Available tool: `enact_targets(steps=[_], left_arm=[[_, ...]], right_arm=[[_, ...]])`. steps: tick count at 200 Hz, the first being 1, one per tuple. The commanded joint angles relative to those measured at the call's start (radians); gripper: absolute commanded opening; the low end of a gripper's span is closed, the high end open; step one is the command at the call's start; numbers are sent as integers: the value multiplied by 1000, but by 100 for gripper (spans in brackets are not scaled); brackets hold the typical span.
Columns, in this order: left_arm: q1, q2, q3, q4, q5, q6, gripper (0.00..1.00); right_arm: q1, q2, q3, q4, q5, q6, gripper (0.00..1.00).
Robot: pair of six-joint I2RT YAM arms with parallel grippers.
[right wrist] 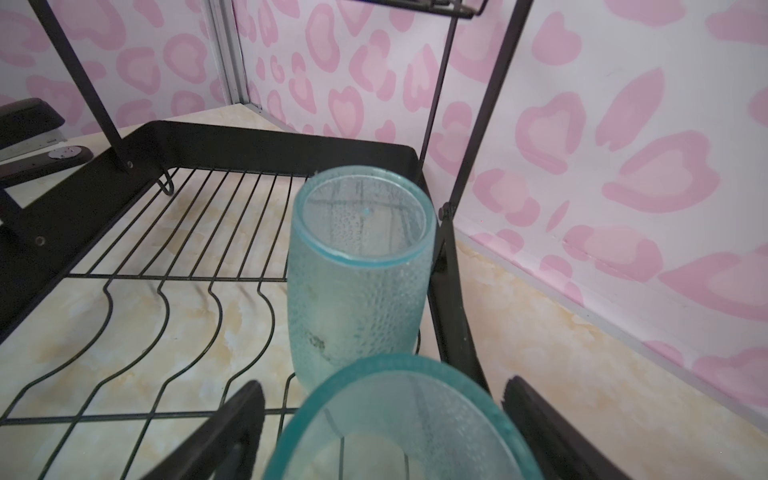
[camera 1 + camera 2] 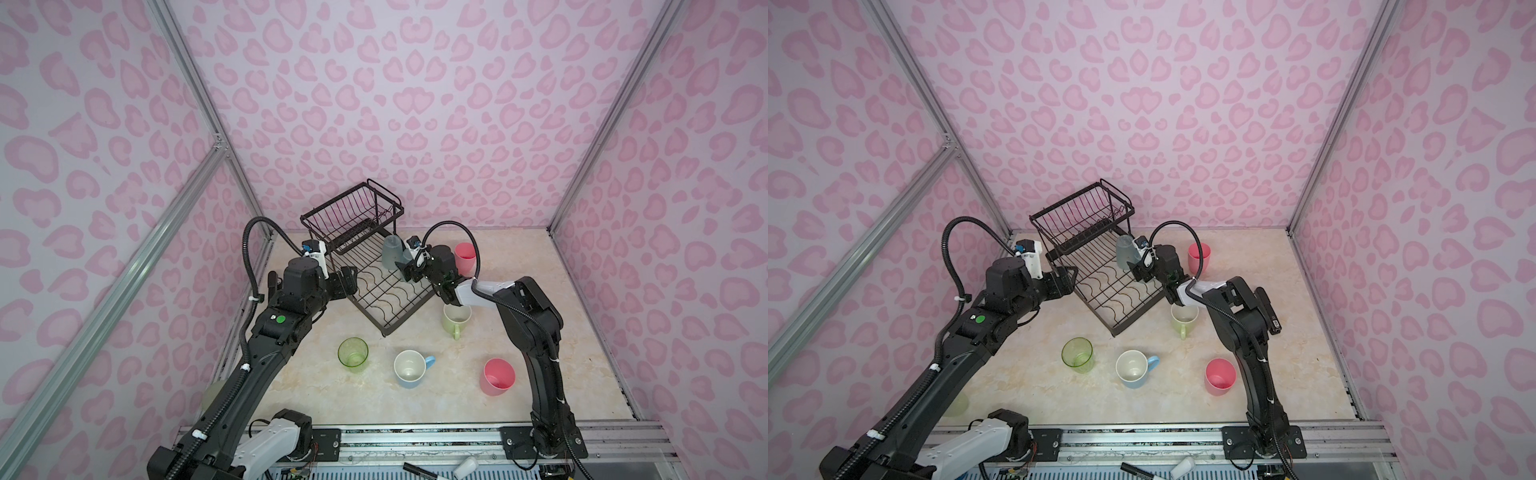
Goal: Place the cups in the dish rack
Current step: 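Open the right gripper and draw back while the left gripper reaches toward the green cup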
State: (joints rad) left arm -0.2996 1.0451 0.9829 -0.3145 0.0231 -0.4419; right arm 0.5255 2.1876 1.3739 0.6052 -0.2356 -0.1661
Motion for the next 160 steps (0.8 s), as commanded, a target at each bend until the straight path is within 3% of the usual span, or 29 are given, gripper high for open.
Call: enact_targets(steps=[1,67,160], left_arm=[[2,-2,-7,31,3,15,87],[3,0,-10,27,3,12,88],[5,10,-26,30,-11,10,87]], right_arm=[[2,-6,-9,28,15,-4,91],[1,-44,-42,36,21,-6,98],[2,-146,-144,91,7,24,99]])
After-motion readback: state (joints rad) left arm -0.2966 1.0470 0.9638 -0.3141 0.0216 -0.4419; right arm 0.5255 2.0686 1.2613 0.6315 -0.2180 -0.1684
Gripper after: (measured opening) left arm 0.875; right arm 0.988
